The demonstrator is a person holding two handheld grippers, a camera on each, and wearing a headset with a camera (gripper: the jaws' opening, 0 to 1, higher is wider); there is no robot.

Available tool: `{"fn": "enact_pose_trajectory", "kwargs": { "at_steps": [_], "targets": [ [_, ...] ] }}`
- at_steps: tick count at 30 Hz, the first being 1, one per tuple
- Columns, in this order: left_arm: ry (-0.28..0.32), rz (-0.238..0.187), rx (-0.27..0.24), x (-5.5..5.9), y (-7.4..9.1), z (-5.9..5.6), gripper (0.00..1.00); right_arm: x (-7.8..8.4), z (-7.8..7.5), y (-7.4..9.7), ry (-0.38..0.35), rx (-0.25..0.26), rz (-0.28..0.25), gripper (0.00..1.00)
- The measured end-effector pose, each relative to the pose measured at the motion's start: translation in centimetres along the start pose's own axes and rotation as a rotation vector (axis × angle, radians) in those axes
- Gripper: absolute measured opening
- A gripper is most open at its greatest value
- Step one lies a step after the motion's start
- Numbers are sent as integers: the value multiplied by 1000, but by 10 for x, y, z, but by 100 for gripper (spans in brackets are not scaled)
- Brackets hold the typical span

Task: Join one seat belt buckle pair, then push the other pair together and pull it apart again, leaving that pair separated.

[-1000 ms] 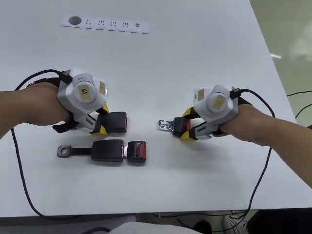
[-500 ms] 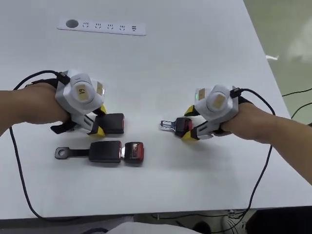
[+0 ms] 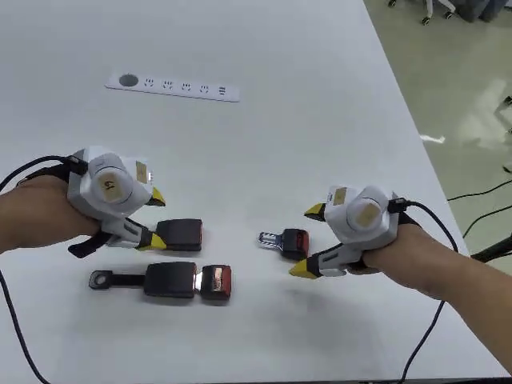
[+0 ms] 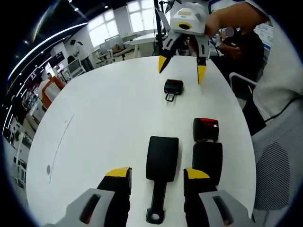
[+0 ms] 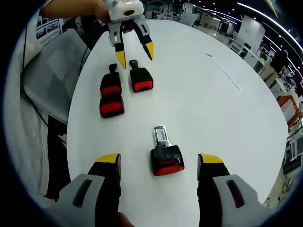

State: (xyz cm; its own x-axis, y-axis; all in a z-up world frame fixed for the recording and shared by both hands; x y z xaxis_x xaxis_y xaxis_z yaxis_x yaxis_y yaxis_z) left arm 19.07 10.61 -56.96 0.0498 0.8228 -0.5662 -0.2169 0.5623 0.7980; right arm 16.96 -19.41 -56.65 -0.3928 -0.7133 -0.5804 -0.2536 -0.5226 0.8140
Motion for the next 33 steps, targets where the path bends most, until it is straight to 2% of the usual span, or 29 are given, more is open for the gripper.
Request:
{"fn": "enact_pose_trajectory", "kwargs": {
  "at_steps": [3, 4, 5, 7, 10, 14, 15, 18, 20, 23, 25, 26, 28, 29, 30, 31, 33],
  "targets": [
    [13, -18, -30, -4, 18, -13, 48, -3, 14, 4, -17, -7, -68, 74],
    [20, -38, -45, -5, 23, -16, 48, -2, 20, 5, -33, -13, -88, 77],
    [45, -79, -74, -5, 28, -20, 48, -1, 23, 7, -41, -14, -89, 79],
    [95, -115, -97, -4, 38, -30, 50, 1, 33, 11, -45, -11, -91, 81],
    [92, -113, -126, -3, 52, -46, 56, 4, 43, 17, -54, 2, -108, 82],
    [106, -116, -155, 11, 64, -62, 64, 9, 48, 23, -99, 34, -142, 87],
    [116, -120, -163, 18, 68, -66, 67, 11, 50, 25, -111, 44, -151, 87],
    [202, -152, -181, 26, 74, -78, 73, 15, 56, 32, -137, 71, -164, 87],
    [217, -126, -198, 37, 78, -85, 76, 18, 59, 36, -159, 87, -192, 86],
    [272, -143, -239, 43, 86, -94, 85, 22, 66, 41, -194, 103, -219, 93],
    [293, -139, -246, 50, 88, -98, 93, 24, 68, 42, -203, 118, -231, 99],
    [292, -135, -257, 53, 90, -99, 96, 23, 71, 44, -211, 115, -239, 99],
    [334, -129, -284, 59, 95, -99, 100, 27, 71, 44, -248, 121, -243, 99],
    [362, -135, -300, 61, 98, -100, 100, 29, 73, 44, -261, 112, -251, 99],
    [363, -136, -304, 63, 99, -101, 100, 29, 74, 45, -262, 115, -256, 100],
    [374, -129, -306, 70, 102, -101, 100, 31, 75, 43, -260, 118, -267, 100],
    [383, -127, -309, 74, 102, -105, 100, 33, 77, 41, -260, 113, -276, 100]
  ]
}}
Point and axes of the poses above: the centre of the closed fingertips' face, and the gripper's own axes: y roughly backward along the fingers, z roughly to its left, x roughly out of its underside, the point moved 9 cm from there along y, roughly backward along the fingers, and after that the axes turned 10 degrees about -y, right-handed, at the moved point
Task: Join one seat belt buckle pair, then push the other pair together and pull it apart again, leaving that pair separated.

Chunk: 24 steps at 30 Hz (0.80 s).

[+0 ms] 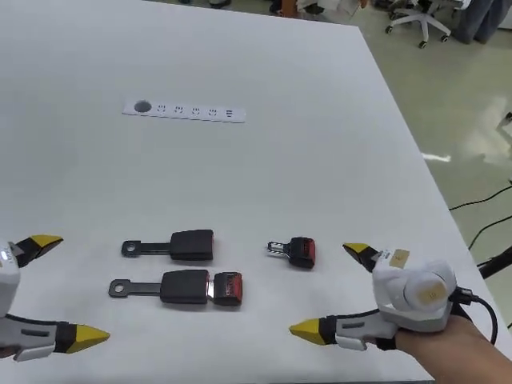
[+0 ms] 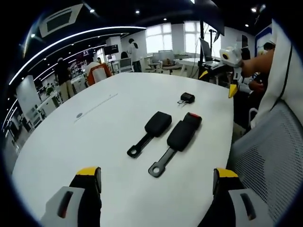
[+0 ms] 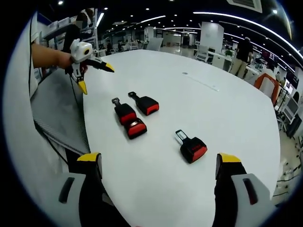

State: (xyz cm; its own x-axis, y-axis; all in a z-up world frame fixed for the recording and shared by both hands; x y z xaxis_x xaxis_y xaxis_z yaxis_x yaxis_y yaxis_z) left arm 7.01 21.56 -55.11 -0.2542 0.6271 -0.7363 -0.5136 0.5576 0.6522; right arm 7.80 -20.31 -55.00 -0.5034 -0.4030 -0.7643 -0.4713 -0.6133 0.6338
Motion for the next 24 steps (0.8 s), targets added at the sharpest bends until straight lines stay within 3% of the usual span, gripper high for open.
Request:
{"fn": "enact_pose_trajectory", "kwargs": {
  "at_steps": [6, 9, 12, 16, 24],
  "targets": [
    [41, -23, -15, 0, 2, -9, 100, 1, -2, 1, -33, 40, -16, 100],
    [75, -12, -28, 6, 3, -8, 100, 2, -3, 1, -45, 45, -19, 100],
    [101, -27, -53, 10, 5, -6, 100, 3, 1, 3, -46, 44, -19, 100],
    [106, -24, -59, 11, 4, -6, 100, 4, 0, 4, -89, 39, -39, 100],
    [111, -32, -59, 12, 7, -7, 100, 4, 3, 6, -84, 46, -34, 100]
  ]
}}
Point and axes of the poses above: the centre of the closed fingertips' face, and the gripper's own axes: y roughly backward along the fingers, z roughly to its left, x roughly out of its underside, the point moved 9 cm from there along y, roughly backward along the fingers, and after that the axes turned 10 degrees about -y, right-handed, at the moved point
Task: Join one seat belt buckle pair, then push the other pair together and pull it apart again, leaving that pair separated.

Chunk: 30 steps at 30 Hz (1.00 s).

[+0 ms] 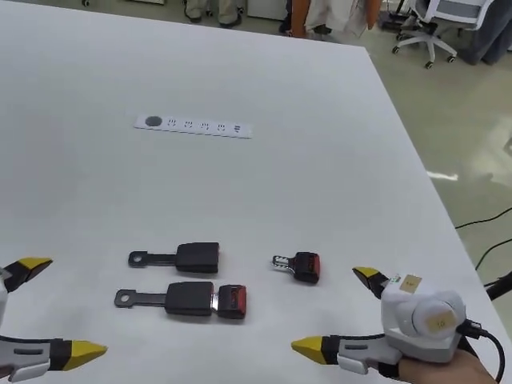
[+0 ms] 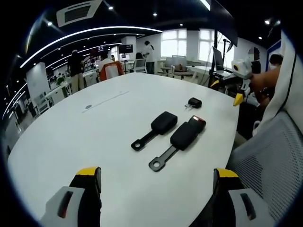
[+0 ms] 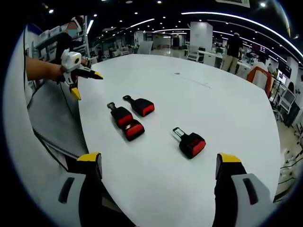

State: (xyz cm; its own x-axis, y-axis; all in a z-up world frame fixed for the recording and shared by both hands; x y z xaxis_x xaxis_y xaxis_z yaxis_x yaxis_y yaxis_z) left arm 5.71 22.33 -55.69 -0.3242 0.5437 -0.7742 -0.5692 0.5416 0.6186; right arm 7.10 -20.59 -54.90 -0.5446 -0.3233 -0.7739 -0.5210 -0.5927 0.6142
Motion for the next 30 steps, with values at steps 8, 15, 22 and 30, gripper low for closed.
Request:
{"fn": "enact_pose_trajectory", "kwargs": {
  "at_steps": [8, 15, 22, 30],
  "targets": [
    [10, -12, -4, -1, -3, -4, 100, 1, 0, -1, 14, 2, 4, 100],
    [-8, -4, 15, 6, -4, -5, 100, 1, 1, -2, 3, 9, 0, 100],
    [3, -20, 29, 3, -5, -6, 100, -1, 3, -5, -11, 9, -9, 100],
    [27, -19, 9, 7, -4, -7, 100, -4, 1, -5, -47, 11, -29, 100]
  ]
}}
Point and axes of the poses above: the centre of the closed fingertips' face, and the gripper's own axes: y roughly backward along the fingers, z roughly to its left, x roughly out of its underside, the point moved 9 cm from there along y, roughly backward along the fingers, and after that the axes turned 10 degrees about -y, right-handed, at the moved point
